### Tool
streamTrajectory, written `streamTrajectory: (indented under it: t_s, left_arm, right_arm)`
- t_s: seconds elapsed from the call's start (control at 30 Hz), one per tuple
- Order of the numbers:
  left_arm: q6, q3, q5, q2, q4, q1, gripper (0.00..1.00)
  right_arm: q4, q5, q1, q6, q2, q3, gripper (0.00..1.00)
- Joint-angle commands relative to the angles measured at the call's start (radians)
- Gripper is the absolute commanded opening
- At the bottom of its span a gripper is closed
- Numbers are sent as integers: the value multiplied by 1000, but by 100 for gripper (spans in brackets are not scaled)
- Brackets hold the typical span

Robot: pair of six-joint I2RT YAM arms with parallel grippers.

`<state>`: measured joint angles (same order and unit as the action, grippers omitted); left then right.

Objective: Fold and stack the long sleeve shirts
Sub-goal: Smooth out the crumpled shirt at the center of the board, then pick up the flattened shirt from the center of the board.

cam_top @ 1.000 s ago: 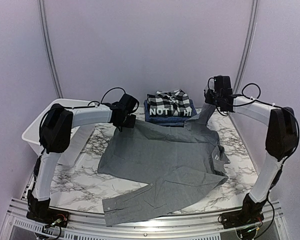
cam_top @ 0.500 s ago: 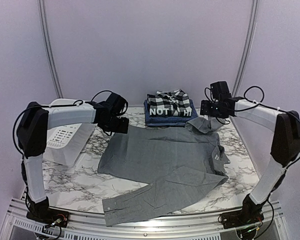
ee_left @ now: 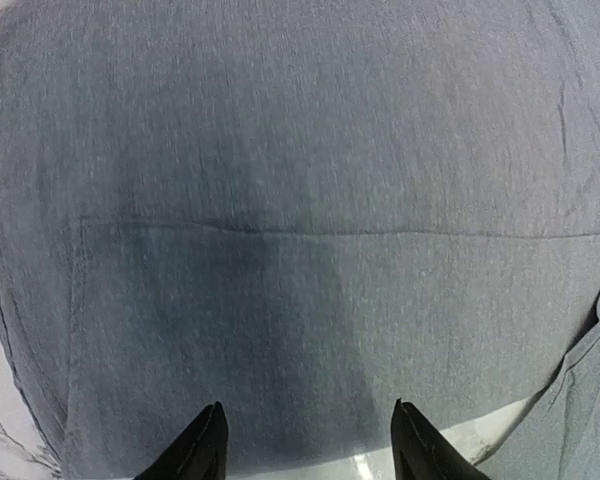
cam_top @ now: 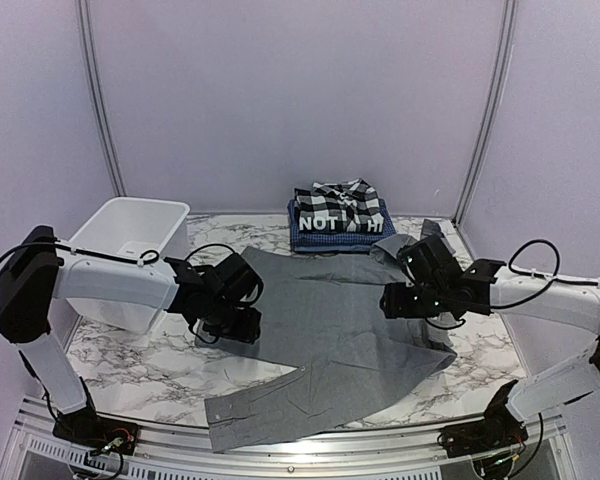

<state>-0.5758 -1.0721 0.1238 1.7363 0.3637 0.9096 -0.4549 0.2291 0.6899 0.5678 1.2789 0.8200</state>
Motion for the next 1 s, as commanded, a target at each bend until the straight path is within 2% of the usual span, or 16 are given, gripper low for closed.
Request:
streamTrajectory:
  t_s: [0.0,0.27,0.43,0.53,0.6,0.7,0.77,0.83,0.9,0.97]
  left_arm:
    - [-105,31,16,-71,-19,56,58]
    - [-196,52,40,-78,-20,135,57]
    - [-236,76,54,-108,-19,150,57]
    - [-251,86,60,-122,-19,153,57]
    - [-258,91,64,-131,-19,153,57]
    - [-268,93,75,-136,-19,153,57]
    - [-274,88,82,-134,-19,153,57]
    - [-277,76,90,-128,-16,153,57]
    - [-281,56,98,-120,-6,153,57]
    - [-286,38,107,-113,1,152,57]
  right_arm:
    - [-14,-10,92,71,-33,-56,65]
    - [138,-73,125,-50,56,-122,76]
    - [197,-98,126,-116,132,-128,76]
    - [216,-116,126,-125,161,-128,73]
    - [216,-118,132,-120,155,-132,64]
    - [208,-119,147,-117,120,-144,39]
    - [190,-117,157,-117,90,-147,19]
    - [164,-114,173,-120,53,-150,6]
    - [138,-117,196,-120,-2,-154,0]
    - [120,-135,221,-116,-57,-166,0]
